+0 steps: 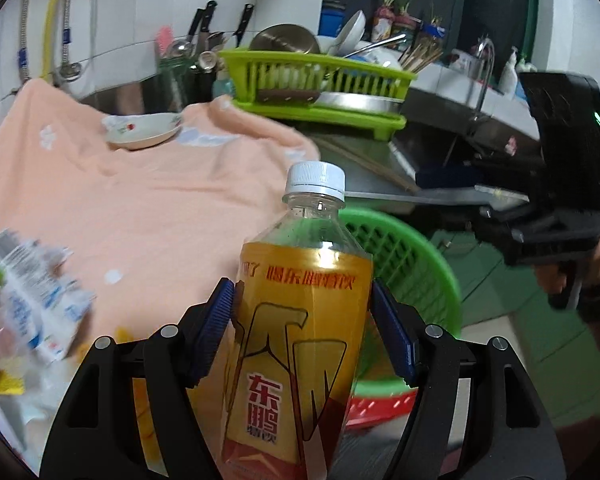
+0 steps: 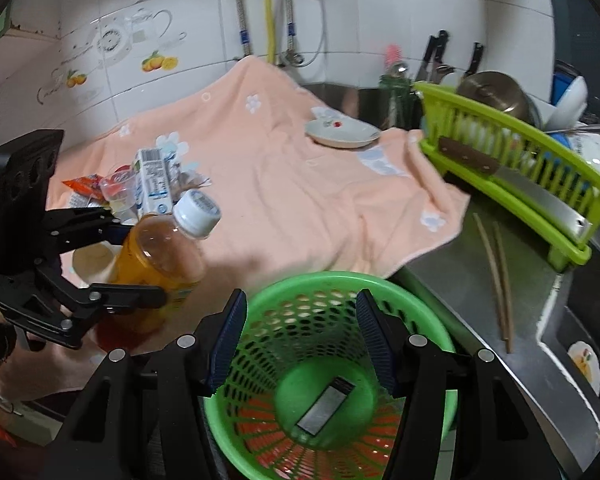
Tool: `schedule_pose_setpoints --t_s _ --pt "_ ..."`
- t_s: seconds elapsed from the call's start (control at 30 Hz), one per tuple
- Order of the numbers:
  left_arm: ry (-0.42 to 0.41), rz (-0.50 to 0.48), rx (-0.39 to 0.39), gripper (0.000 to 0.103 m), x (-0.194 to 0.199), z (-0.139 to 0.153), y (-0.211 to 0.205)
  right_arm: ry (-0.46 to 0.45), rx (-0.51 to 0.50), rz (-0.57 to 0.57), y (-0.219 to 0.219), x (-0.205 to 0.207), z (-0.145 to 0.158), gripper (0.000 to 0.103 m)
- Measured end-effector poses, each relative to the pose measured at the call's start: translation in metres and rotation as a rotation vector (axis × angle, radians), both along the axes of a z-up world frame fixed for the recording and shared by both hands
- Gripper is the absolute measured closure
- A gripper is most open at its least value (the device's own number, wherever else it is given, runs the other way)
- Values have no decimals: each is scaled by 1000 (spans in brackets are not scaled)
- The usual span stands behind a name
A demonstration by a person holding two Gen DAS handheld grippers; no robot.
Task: Collect trash
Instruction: 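Carry the bottle over the green basket and open the left tool, then grasp the yellow snack packet with right tool while left tool grasps the white paper cup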
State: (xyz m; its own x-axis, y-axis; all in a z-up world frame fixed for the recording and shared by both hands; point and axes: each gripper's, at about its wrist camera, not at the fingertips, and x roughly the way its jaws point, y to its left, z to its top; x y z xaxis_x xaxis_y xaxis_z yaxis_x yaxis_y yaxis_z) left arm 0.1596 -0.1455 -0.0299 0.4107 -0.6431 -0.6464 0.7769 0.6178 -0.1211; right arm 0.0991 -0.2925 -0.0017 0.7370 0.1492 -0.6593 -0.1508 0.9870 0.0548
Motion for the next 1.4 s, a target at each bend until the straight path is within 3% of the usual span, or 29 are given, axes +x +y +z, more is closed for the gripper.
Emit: schedule_pose_setpoints --t_s 0.17,0.5,0.7,0.97,1.13,1.4 --pt "53 -7 -62 35 6 -11 -40 -15 -15 -59 -25 -17 3 48" --pt "162 9 -22 36 8 -60 -81 0 0 -113 -56 -38 -6 48" --pt "190 16 -6 30 7 -68 -80 10 13 -97 -50 -33 -11 47" --pt "132 86 -11 30 -6 -48 -47 7 4 -35 -24 -26 -9 42" --pt "83 209 -26 30 -12 -26 -4 1 9 20 -1 -18 -8 41" --pt "12 489 -39 19 -18 11 80 -2 39 132 50 2 -5 37"
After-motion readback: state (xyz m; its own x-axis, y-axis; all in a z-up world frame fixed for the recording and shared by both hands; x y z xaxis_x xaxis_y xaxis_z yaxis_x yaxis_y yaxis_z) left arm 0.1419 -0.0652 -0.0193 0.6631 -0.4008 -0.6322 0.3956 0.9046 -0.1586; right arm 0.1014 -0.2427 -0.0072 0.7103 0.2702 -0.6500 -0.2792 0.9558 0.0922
